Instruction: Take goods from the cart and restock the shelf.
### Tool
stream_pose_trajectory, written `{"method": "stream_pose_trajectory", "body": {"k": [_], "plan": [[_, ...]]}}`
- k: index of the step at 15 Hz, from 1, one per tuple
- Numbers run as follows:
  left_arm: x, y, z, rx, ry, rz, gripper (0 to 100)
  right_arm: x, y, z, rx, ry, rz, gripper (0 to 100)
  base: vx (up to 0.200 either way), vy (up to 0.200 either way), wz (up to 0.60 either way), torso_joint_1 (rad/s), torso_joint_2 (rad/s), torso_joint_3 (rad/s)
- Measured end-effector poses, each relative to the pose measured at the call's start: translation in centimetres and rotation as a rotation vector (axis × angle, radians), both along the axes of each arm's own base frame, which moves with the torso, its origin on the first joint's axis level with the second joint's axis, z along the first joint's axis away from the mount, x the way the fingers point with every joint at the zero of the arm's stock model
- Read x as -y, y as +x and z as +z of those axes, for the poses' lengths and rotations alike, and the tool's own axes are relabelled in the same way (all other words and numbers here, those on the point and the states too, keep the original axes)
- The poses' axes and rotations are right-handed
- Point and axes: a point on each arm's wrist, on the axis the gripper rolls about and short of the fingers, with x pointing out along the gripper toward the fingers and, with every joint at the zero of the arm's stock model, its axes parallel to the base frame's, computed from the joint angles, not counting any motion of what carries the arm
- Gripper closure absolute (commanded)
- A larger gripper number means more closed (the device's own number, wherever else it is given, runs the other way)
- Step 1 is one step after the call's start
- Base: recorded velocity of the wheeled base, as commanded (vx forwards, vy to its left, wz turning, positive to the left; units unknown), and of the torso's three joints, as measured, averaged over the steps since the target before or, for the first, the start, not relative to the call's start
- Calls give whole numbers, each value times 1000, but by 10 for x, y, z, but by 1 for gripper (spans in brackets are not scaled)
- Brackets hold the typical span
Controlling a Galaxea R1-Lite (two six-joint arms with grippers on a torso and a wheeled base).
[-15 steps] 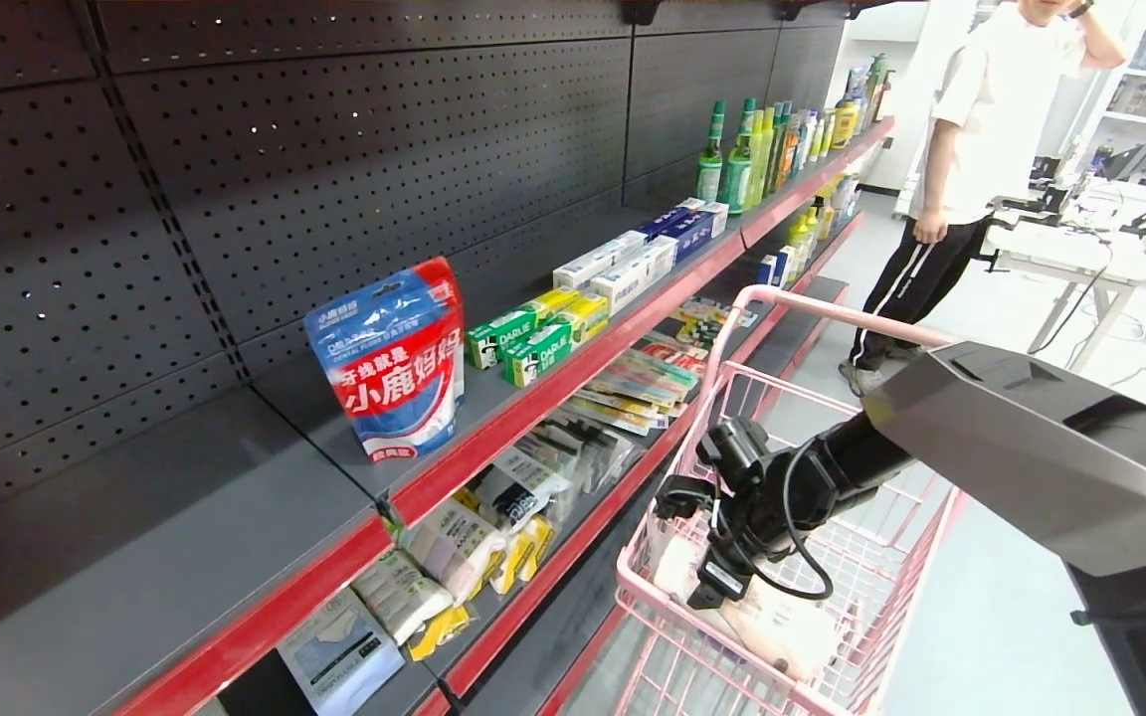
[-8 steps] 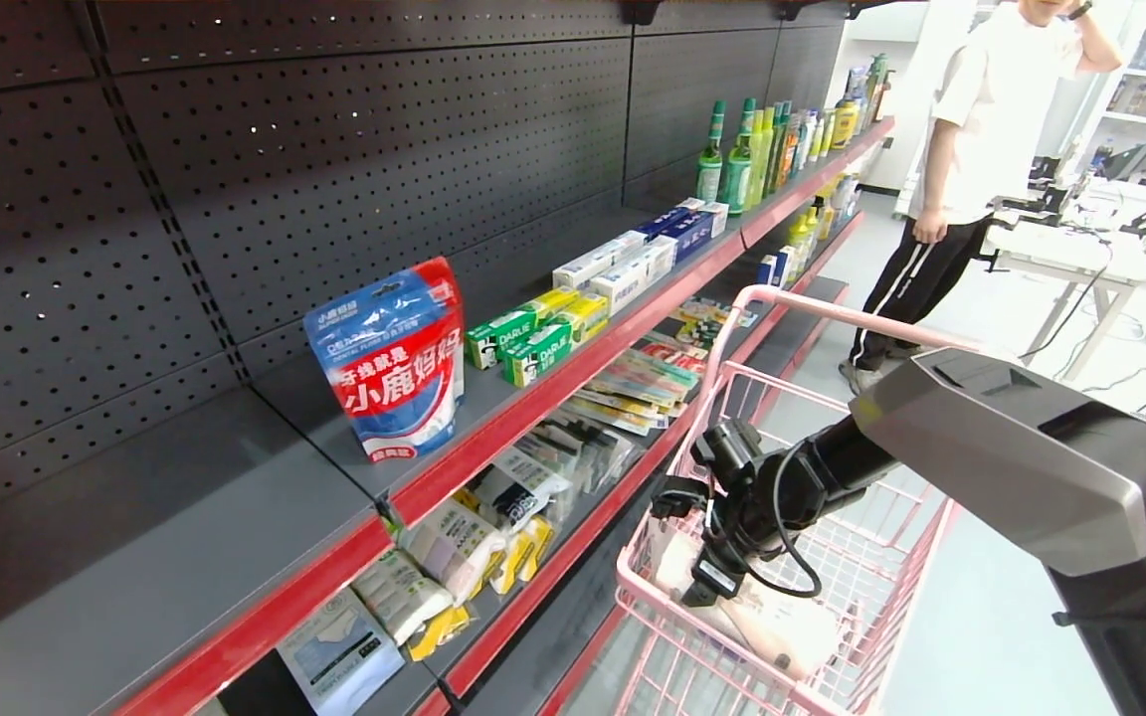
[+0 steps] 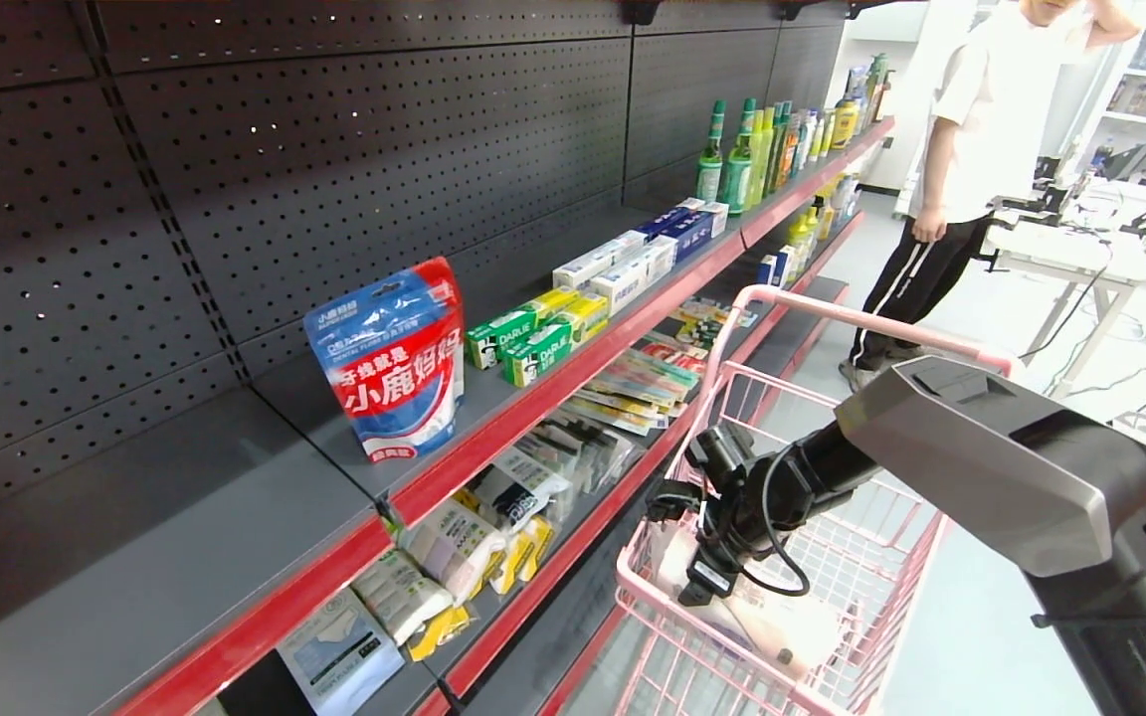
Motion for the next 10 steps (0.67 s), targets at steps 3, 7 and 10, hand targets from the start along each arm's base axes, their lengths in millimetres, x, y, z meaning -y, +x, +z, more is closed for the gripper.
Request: {"method": "stream_pose_trajectory", "body": {"k": [3, 7, 10], "plan": [[0, 0, 0, -1, 0, 0, 0, 1, 2, -3, 0, -4, 1, 0, 0, 0, 0, 0, 0, 0], [0, 0, 0, -1, 0, 0, 0, 1, 2, -5, -4, -8, 1, 0, 0, 0, 0, -105, 243, 133], [0, 0, 0, 0, 0, 0, 0, 1, 2, -6, -3, -10, 0, 0, 0, 0, 0, -7, 24, 17]]}}
